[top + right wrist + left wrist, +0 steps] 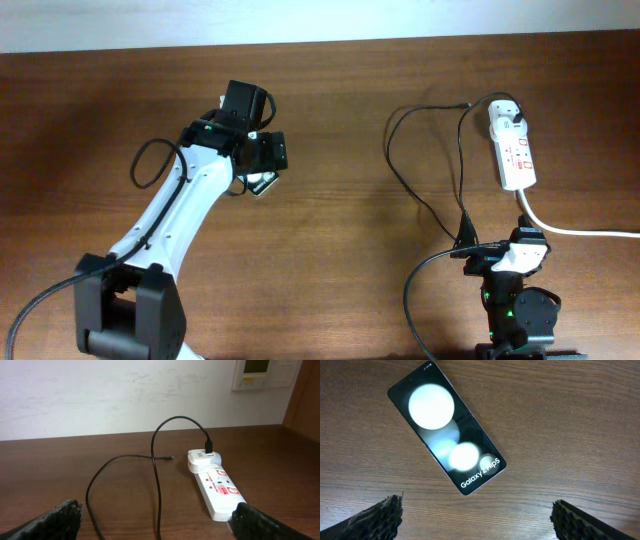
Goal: Plug charger to phone and switch on socket
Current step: 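Lower the left gripper and close it on the phone's sides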
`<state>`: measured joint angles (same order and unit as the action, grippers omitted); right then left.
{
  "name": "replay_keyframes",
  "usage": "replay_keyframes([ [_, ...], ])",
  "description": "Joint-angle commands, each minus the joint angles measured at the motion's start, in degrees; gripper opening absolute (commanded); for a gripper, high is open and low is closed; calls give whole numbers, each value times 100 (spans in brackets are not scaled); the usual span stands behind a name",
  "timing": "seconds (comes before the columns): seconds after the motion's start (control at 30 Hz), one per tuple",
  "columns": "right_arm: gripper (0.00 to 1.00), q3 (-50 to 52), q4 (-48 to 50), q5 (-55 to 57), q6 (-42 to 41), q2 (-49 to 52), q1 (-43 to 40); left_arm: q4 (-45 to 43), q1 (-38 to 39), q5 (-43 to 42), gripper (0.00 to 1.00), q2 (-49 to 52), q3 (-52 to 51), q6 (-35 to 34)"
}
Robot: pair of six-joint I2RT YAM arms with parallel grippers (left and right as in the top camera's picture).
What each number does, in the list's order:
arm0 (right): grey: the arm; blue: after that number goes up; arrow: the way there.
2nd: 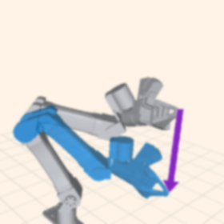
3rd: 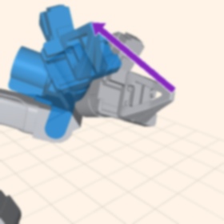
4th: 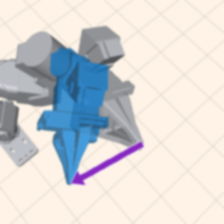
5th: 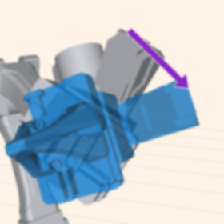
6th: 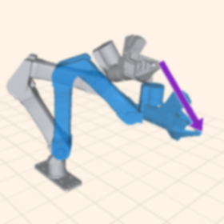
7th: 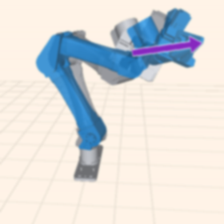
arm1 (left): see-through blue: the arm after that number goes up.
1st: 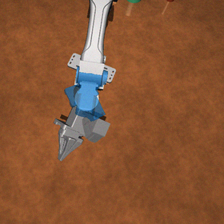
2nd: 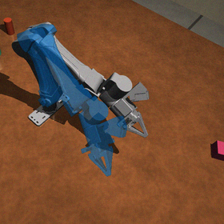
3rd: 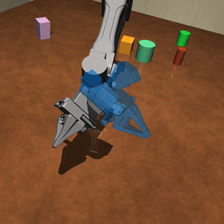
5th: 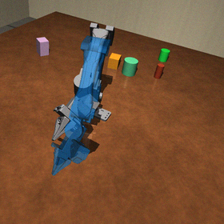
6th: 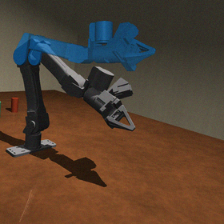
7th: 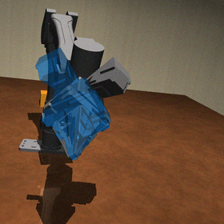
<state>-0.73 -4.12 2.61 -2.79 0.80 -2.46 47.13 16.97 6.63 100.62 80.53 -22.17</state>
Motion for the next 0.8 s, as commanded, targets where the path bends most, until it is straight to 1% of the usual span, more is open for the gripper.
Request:
replay_keyframes([
  [0.0, 99, 42, -15, 90, 2, -28, 57, 4, 13, -37, 99, 31, 133, -96],
  [0.13, 99, 42, -15, 90, 2, -28, 57, 153, 13, -39, 99, 31, 133, -103],
  [0.17, 99, 42, -15, 90, 2, -28, 57, 208, 13, -37, 99, 31, 133, -203],
  [0.3, 99, 42, -15, 90, 2, -28, 57, 339, -37, -20, 99, 31, 133, -1156],
  [0.43, 99, 42, -15, 90, 2, -28, 57, 400, -168, -28, 99, 31, 133, -1733],
  [0.53, 99, 42, -15, 90, 2, -28, 57, 393, -382, -42, 99, 31, 133, -1897],
  [0.67, 99, 42, -13, 90, 2, -28, 57, 369, -608, -39, 99, 31, 133, -1906],
  [0.77, 99, 42, -15, 90, 2, -28, 57, 111, -627, -42, 99, 31, 133, -1919],
])
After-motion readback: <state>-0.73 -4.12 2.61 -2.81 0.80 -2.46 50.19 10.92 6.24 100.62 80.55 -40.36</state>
